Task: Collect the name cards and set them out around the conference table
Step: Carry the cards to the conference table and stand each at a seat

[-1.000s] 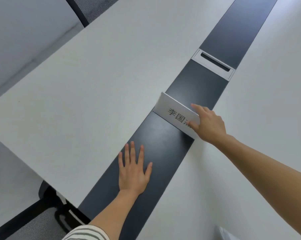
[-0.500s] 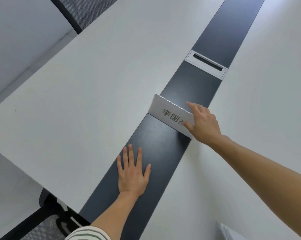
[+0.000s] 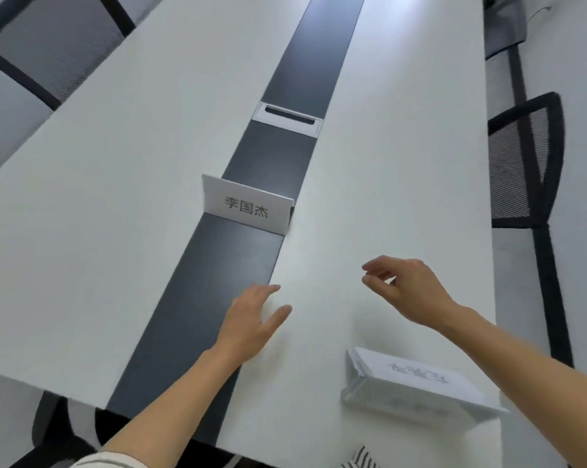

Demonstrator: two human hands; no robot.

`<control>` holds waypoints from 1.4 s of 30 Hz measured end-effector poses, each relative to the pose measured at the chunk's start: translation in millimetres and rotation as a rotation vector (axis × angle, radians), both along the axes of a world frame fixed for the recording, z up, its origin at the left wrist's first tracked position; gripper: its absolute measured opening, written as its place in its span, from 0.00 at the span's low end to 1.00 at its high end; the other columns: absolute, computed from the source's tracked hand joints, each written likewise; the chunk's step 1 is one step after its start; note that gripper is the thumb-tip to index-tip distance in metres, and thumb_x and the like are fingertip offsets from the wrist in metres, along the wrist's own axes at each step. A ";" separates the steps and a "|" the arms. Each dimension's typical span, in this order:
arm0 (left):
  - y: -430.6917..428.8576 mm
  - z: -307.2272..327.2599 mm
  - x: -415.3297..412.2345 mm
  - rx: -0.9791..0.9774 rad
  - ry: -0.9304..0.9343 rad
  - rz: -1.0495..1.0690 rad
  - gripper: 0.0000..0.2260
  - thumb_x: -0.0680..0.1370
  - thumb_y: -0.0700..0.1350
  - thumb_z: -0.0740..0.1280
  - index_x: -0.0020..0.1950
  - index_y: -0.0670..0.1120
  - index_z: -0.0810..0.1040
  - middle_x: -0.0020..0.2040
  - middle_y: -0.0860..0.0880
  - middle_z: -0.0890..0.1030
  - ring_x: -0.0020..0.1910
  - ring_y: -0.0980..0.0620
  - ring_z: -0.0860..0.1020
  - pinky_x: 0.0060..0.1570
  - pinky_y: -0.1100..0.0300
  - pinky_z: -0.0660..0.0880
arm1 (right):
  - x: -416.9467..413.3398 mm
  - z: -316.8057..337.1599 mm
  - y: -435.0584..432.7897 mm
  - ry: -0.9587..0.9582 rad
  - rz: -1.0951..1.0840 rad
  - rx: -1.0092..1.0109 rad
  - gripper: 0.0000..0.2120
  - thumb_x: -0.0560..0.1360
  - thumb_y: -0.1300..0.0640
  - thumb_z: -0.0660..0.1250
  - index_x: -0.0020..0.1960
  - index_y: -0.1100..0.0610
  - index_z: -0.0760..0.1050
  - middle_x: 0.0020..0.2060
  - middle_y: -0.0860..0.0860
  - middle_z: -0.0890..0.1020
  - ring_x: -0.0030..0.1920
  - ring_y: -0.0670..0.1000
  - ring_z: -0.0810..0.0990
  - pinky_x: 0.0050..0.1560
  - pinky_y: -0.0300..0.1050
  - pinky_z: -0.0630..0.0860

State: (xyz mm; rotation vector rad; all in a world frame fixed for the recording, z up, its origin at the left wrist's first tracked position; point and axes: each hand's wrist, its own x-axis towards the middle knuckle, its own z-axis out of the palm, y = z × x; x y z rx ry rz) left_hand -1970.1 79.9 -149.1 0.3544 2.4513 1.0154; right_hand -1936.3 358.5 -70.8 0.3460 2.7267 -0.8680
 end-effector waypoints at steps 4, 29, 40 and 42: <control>48.7 32.6 52.8 0.077 -0.114 -0.279 0.34 0.71 0.66 0.66 0.75 0.60 0.60 0.73 0.63 0.63 0.70 0.63 0.60 0.70 0.61 0.56 | 73.2 9.9 40.7 -0.020 -0.082 -0.048 0.19 0.70 0.35 0.65 0.55 0.44 0.80 0.48 0.38 0.83 0.51 0.37 0.81 0.54 0.46 0.78; 47.0 104.7 111.5 0.565 -0.445 0.271 0.38 0.56 0.61 0.79 0.60 0.44 0.78 0.56 0.44 0.84 0.55 0.43 0.82 0.53 0.48 0.77 | 226.9 -53.6 104.1 -0.114 -0.268 -0.462 0.46 0.58 0.36 0.76 0.72 0.37 0.61 0.67 0.39 0.71 0.68 0.42 0.69 0.66 0.48 0.69; -5.4 86.1 189.9 0.673 -0.427 0.721 0.22 0.69 0.53 0.70 0.61 0.48 0.76 0.58 0.45 0.82 0.58 0.40 0.79 0.49 0.46 0.78 | 221.2 -46.0 103.2 0.014 -0.219 -0.475 0.21 0.63 0.46 0.79 0.55 0.45 0.80 0.52 0.42 0.84 0.57 0.47 0.79 0.56 0.40 0.71; -15.7 94.5 198.5 0.729 -0.394 0.770 0.25 0.69 0.54 0.69 0.64 0.49 0.75 0.59 0.46 0.82 0.58 0.42 0.79 0.47 0.49 0.77 | 212.2 -22.9 99.7 0.071 -0.236 -0.535 0.15 0.66 0.50 0.78 0.52 0.48 0.81 0.48 0.44 0.86 0.53 0.48 0.82 0.55 0.46 0.76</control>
